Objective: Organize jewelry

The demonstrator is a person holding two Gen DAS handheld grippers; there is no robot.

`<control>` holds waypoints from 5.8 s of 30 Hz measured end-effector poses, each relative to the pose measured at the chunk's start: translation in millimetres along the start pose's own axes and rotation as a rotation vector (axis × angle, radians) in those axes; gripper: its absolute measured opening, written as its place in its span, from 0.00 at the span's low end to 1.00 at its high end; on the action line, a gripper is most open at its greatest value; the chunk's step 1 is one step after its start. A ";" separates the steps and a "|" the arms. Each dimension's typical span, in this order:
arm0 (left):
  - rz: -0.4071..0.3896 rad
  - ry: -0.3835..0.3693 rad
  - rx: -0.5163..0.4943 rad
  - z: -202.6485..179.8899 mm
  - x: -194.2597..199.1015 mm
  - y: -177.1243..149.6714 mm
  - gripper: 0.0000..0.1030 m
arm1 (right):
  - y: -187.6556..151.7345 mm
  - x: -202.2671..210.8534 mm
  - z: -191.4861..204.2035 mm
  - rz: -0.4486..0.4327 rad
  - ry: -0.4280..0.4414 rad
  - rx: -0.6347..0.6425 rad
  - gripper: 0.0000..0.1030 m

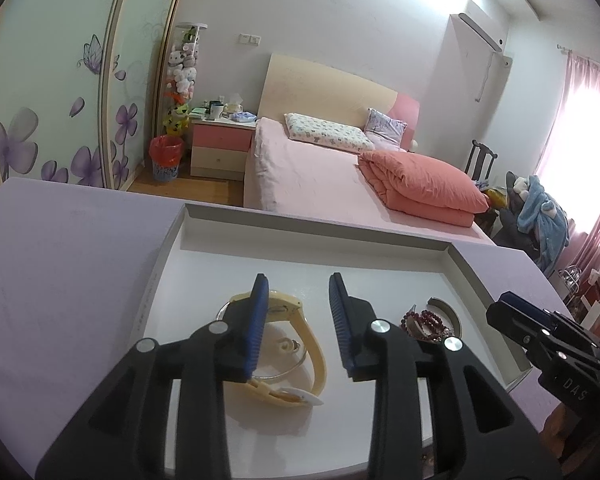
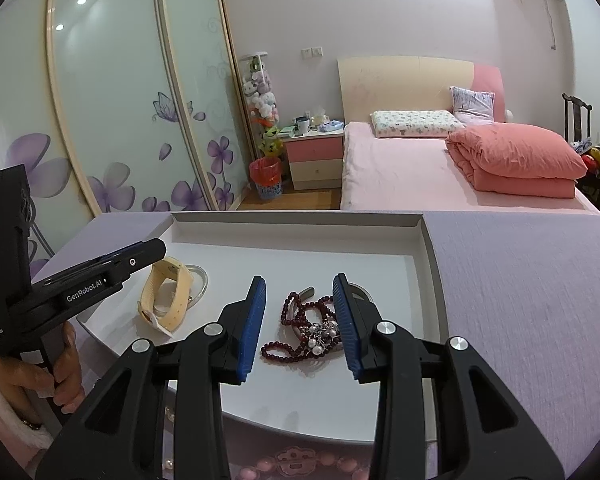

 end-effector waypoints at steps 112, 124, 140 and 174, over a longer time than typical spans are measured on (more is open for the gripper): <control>0.306 0.118 -0.170 -6.6 56.8 -105.5 0.29 | -129.6 83.4 -32.1 0.296 -0.224 -0.060 0.20; 0.272 0.108 -0.139 1.8 68.7 -104.1 0.21 | -130.1 87.0 -31.8 0.279 -0.212 -0.071 0.19; 0.026 0.081 -0.061 23.6 158.7 -81.6 0.21 | -76.3 134.4 -2.3 -0.005 -0.086 -0.020 0.19; -0.099 0.038 -0.079 7.3 179.8 -56.2 0.21 | -35.0 141.5 18.8 -0.138 -0.055 0.022 0.19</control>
Point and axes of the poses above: each gripper's, at about its wrist camera, not at the fingertips, and x roughly against the way its jaws point, z to its left, y to its top, the point moved 2 cm from there along -x, roughly the way its jaws point, and after that the axes turned 6 degrees about z, right-handed, at the moved point
